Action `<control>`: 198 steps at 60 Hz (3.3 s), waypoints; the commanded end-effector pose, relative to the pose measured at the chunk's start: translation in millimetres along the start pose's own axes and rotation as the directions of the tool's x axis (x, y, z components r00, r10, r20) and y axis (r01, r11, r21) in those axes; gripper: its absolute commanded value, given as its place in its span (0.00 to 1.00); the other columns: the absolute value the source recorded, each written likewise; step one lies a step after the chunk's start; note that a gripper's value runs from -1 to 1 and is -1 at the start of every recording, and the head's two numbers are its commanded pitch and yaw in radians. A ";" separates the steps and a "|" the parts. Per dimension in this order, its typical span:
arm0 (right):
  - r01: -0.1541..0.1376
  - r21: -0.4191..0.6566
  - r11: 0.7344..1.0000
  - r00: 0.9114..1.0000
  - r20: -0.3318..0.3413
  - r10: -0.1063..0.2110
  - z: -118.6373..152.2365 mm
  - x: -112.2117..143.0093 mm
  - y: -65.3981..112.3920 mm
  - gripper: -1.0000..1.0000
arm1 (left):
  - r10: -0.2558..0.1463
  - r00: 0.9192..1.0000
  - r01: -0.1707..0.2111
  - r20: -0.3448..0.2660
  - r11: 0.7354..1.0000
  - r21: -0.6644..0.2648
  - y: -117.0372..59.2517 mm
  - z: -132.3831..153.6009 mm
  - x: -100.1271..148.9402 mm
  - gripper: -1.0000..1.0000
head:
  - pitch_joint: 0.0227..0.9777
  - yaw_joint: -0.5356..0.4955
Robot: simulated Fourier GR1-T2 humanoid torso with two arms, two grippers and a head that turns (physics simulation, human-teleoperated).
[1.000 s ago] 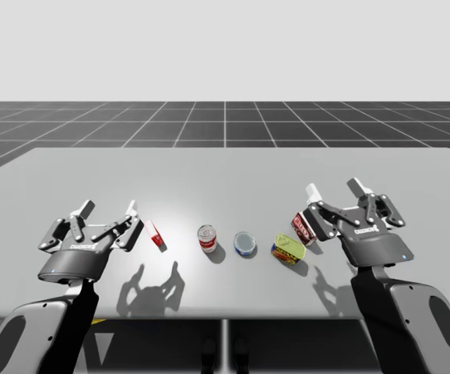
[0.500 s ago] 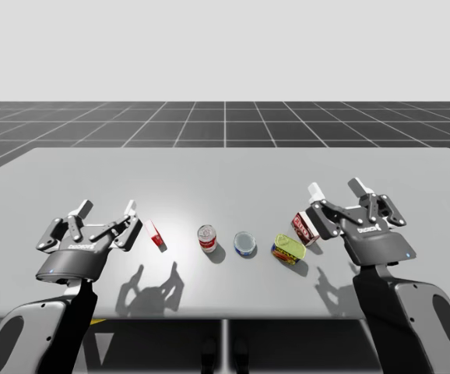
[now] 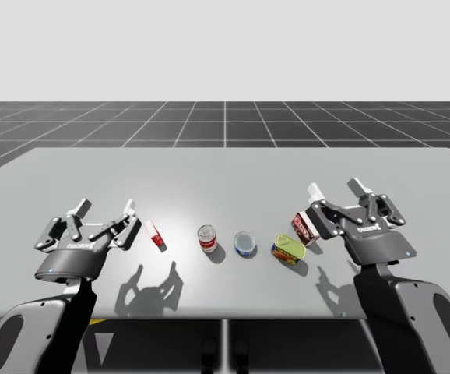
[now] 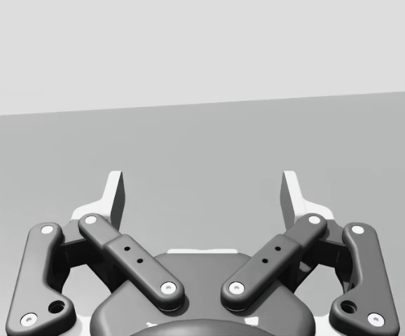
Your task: Pick up the gelatin box and lift it.
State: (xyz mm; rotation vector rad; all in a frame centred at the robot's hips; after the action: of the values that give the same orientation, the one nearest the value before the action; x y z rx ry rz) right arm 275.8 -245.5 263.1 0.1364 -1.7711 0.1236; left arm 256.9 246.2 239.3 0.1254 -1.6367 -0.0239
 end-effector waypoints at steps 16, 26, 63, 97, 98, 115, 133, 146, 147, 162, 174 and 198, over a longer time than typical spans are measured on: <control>-0.007 0.014 1.000 1.000 -0.019 0.007 -1.6 -3.2 4.9 0.00 | 0.036 0.999 -0.036 -0.006 0.999 -0.021 1.5 0.6 3.3 0.00 | 0.84 0.87; -0.008 0.013 1.000 1.000 -0.019 0.008 -1.7 -3.3 5.4 0.00 | 0.051 0.999 -0.051 0.000 0.998 -0.033 1.1 2.4 9.2 0.00 | 0.84 0.88; -0.018 -0.002 1.000 1.000 -0.025 0.018 -1.9 -5.3 6.7 0.00 | 0.102 0.992 -0.125 -0.074 0.882 -0.454 31.9 12.5 13.3 0.00 | 0.82 0.89; -0.020 -0.010 1.000 1.000 -0.017 0.020 -1.6 -5.2 6.8 0.00 | -0.037 0.982 -0.084 -0.183 0.789 -0.609 47.7 -17.8 -75.1 0.00 | 0.81 0.89; -0.021 -0.011 1.000 1.000 -0.017 0.021 -1.6 -5.2 6.7 0.00 | -0.043 0.981 -0.082 -0.188 0.789 -0.608 47.9 -18.8 -77.3 0.00 | 0.81 0.89; -0.020 -0.012 1.000 1.000 -0.013 0.020 -1.2 -4.9 6.3 0.00 | -0.063 0.974 -0.086 -0.218 0.787 -0.611 44.4 -27.2 -93.2 0.00 | 0.82 0.89; -0.018 -0.012 1.000 1.000 -0.012 0.018 -0.6 -4.6 6.0 0.00 | -0.073 0.971 -0.086 -0.226 0.781 -0.618 36.0 -38.8 -98.0 0.00 | 0.82 0.89; -0.017 -0.011 1.000 1.000 -0.012 0.017 -0.6 -4.5 6.0 0.00 | -0.083 0.967 -0.087 -0.239 0.778 -0.623 30.4 -47.3 -104.5 0.00 | 0.82 0.89; -0.017 -0.011 1.000 1.000 -0.012 0.017 -0.6 -4.5 6.0 0.00 | -0.085 0.967 -0.086 -0.239 0.777 -0.623 30.2 -47.7 -105.1 0.00 | 0.82 0.89; -0.018 -0.011 1.000 1.000 -0.012 0.017 -0.5 -4.6 5.9 0.00 | -0.098 0.957 -0.100 -0.274 0.774 -0.625 28.4 -52.7 -117.0 0.00 | 0.83 0.88; -0.020 -0.013 1.000 1.000 -0.012 0.020 -0.1 -4.4 5.7 0.00 | -0.144 0.954 -0.060 -0.261 0.764 -0.642 27.3 -48.9 -122.3 0.98 | 0.81 0.88; -0.018 -0.017 1.000 1.000 -0.013 0.017 -0.2 -4.0 3.6 0.00 | -0.168 0.953 -0.042 -0.251 0.749 -0.661 24.6 -44.3 -125.6 1.00 | 0.49 0.90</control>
State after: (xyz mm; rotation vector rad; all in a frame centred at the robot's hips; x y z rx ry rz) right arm 276.1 -240.6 259.0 0.1080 -1.7604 0.1236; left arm 316.0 288.6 132.2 -0.2910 -1.3079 -0.5224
